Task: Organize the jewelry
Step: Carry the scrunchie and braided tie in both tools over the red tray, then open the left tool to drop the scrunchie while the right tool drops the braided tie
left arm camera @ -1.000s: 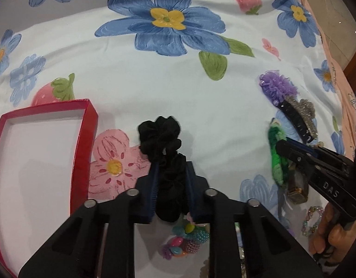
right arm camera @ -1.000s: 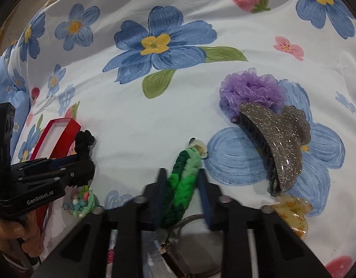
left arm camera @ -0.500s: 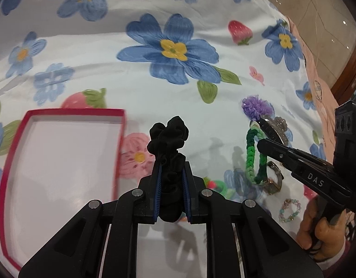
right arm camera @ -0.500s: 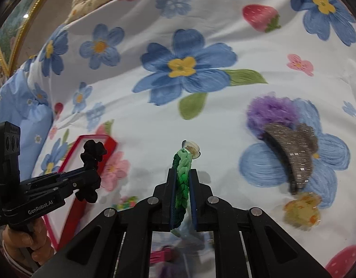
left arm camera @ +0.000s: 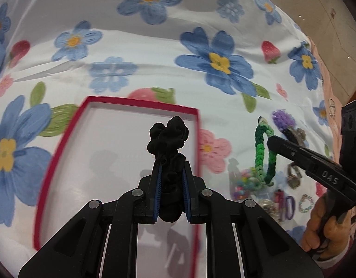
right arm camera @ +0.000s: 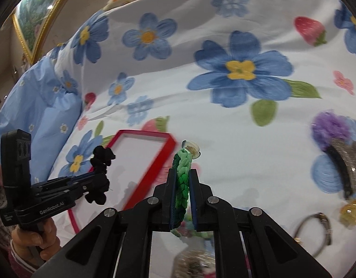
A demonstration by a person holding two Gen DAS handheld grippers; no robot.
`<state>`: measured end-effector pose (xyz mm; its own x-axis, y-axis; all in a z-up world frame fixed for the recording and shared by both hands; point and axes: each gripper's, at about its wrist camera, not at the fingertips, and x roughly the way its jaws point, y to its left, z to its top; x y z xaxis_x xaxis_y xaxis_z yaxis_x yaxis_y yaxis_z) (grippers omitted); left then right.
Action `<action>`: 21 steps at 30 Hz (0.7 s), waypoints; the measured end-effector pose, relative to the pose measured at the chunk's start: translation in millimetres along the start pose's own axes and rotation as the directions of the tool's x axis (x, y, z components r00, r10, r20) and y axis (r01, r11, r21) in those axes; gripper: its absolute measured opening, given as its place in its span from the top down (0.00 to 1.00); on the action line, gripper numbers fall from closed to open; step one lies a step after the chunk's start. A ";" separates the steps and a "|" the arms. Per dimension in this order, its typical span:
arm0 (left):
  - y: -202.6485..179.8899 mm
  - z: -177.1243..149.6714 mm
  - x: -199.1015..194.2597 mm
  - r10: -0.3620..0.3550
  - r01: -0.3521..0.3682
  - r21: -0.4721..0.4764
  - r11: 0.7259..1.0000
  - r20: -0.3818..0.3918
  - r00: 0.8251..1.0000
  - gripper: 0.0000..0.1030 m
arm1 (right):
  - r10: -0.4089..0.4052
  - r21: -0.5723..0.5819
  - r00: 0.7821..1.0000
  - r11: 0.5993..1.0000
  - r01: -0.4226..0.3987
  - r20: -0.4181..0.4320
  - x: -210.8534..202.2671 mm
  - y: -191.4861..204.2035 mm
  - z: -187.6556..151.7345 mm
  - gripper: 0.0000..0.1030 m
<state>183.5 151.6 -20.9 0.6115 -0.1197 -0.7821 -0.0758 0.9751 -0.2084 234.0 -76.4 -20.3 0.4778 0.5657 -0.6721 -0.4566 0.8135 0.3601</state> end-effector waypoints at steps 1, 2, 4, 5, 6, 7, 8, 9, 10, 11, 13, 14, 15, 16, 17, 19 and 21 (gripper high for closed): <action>6.3 0.8 -0.5 0.010 -0.010 -0.004 1.000 0.000 1.000 0.86 | 0.006 -0.006 1.000 1.000 -0.006 -0.002 3.6 4.8 1.2 0.90; 12.5 2.2 -0.4 0.016 -0.016 -0.007 1.000 -0.001 1.000 0.86 | 0.017 -0.012 1.000 1.000 -0.017 -0.006 7.3 11.0 2.9 0.90; 23.2 5.1 1.1 0.030 -0.030 -0.013 0.999 -0.002 1.000 0.86 | 0.040 -0.026 0.999 0.999 -0.040 -0.010 15.7 24.4 6.0 0.90; 28.1 6.5 2.0 0.035 -0.035 -0.016 0.999 -0.002 0.999 0.86 | 0.047 -0.033 0.999 0.998 -0.047 -0.014 20.5 30.1 7.3 0.90; 33.2 7.9 3.6 0.040 -0.040 -0.019 0.999 -0.004 0.999 0.86 | 0.058 -0.037 0.998 0.998 -0.058 -0.018 26.6 37.0 9.6 0.90; 38.7 9.6 6.1 0.043 -0.043 -0.024 0.999 -0.008 0.999 0.86 | 0.068 -0.038 0.997 0.997 -0.069 -0.019 31.4 42.2 11.4 0.90; 43.8 11.1 9.1 0.046 -0.046 -0.029 0.999 -0.012 0.999 0.86 | 0.081 -0.038 0.996 0.996 -0.081 -0.023 37.9 48.3 13.8 0.90; 48.7 12.3 12.5 0.051 -0.052 -0.034 0.998 -0.016 0.999 0.86 | 0.091 -0.039 0.995 0.995 -0.092 -0.028 44.7 54.0 16.3 0.90; 52.9 13.5 15.8 0.056 -0.057 -0.038 0.998 -0.021 0.998 0.86 | 0.100 -0.041 0.995 0.994 -0.101 -0.031 49.8 58.4 18.3 0.90; 56.6 14.7 19.6 0.061 -0.062 -0.042 0.997 -0.026 0.998 0.86 | 0.105 -0.046 0.994 0.993 -0.107 -0.035 55.5 63.3 20.0 0.90; 64.5 18.1 29.3 0.071 -0.073 -0.048 0.996 -0.038 0.997 0.86 | 0.108 -0.060 0.993 0.992 -0.111 -0.051 70.9 71.9 23.5 0.90; 68.3 19.9 35.1 0.077 -0.080 -0.048 0.996 -0.047 0.996 0.86 | 0.107 -0.064 0.992 0.992 -0.111 -0.063 79.7 74.9 25.1 0.90; 70.6 21.7 39.5 0.082 -0.084 -0.048 0.995 -0.052 0.995 0.86 | 0.109 -0.065 0.991 0.991 -0.114 -0.071 86.5 76.8 26.3 0.90; 73.9 23.3 44.8 0.088 -0.090 -0.049 0.995 -0.058 0.994 0.86 | 0.110 -0.062 0.991 0.991 -0.115 -0.082 94.4 78.0 27.2 0.90; 76.9 24.9 49.9 0.093 -0.096 -0.051 0.994 -0.065 0.994 0.86 | 0.109 -0.062 0.990 0.991 -0.115 -0.094 101.8 78.8 27.8 0.90; 83.1 27.9 59.7 0.098 -0.103 -0.057 0.993 -0.077 0.992 0.86 | 0.103 -0.067 0.988 0.992 -0.111 -0.113 114.2 80.2 28.7 0.90; 86.6 28.7 66.0 0.099 -0.104 -0.060 0.993 -0.087 0.991 0.83 | 0.096 -0.072 0.987 0.992 -0.106 -0.131 124.5 80.5 29.0 0.90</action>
<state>240.0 233.4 -73.7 0.5304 -0.0387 -0.8468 -0.1860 0.9693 -0.1608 278.5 63.4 -56.2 0.3290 0.6186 -0.7135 -0.5573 0.7372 0.3821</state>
